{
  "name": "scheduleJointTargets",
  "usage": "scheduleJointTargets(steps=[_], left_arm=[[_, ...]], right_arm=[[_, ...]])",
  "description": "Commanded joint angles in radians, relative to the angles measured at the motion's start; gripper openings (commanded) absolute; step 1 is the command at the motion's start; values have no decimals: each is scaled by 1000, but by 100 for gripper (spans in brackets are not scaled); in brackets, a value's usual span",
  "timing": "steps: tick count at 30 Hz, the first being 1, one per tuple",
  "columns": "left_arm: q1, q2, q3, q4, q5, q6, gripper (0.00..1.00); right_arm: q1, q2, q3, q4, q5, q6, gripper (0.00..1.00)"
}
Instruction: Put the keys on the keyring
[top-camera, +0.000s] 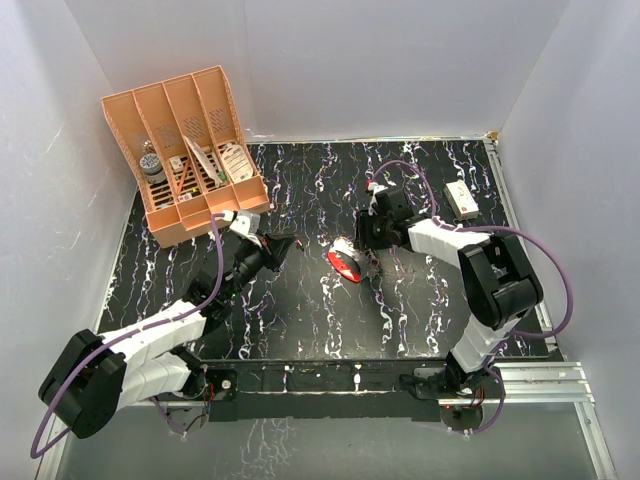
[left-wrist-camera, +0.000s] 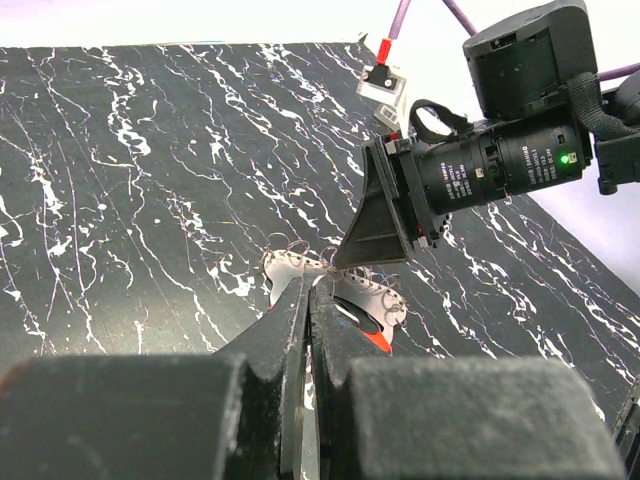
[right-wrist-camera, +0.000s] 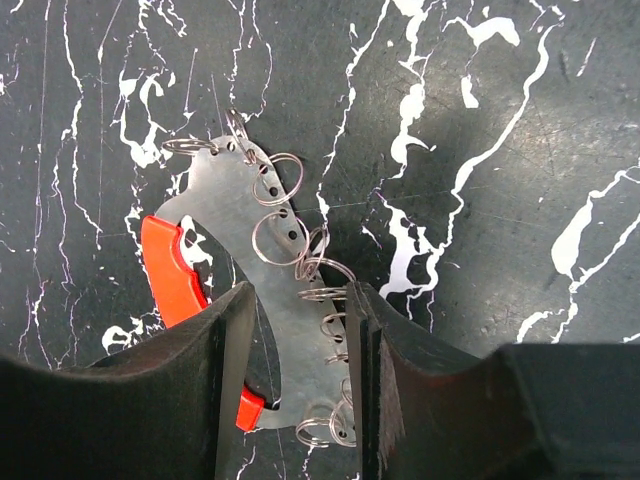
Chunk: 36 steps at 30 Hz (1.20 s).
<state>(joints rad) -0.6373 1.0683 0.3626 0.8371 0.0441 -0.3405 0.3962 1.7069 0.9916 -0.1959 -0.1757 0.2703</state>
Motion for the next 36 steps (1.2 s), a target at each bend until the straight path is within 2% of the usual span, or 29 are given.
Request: scheduleJointTargets(steps=[1,4,14,18,23,25,31,36], left_arm=[[-2,-23,-7,29,2,5,0],[-3,-28,-11,29,-2,5,0],[-2,-25,-10,23,-12,15,0],[-3,-22,-7,22,-9,15,0],[-3,-25,-8,23,-12,16,0],[-2,-26,-10,24,-12,15,0],[-2,-29,-7,26,-12,14,0],[-2,-10,9,37,-3,12,0]], right_arm=[[-5,22,8,65,-19,21,38],[-5,28,13,77,-22,25,34],[-5,62,46,76,4,37,31],[-5,68,56,73,19,37,24],[-5,43,50,74,38,44,6],[-5,41,48,70,45,44,2],[-1,-105,19,85,28,20,0],[0,-250,-95,231,-21,-67,0]])
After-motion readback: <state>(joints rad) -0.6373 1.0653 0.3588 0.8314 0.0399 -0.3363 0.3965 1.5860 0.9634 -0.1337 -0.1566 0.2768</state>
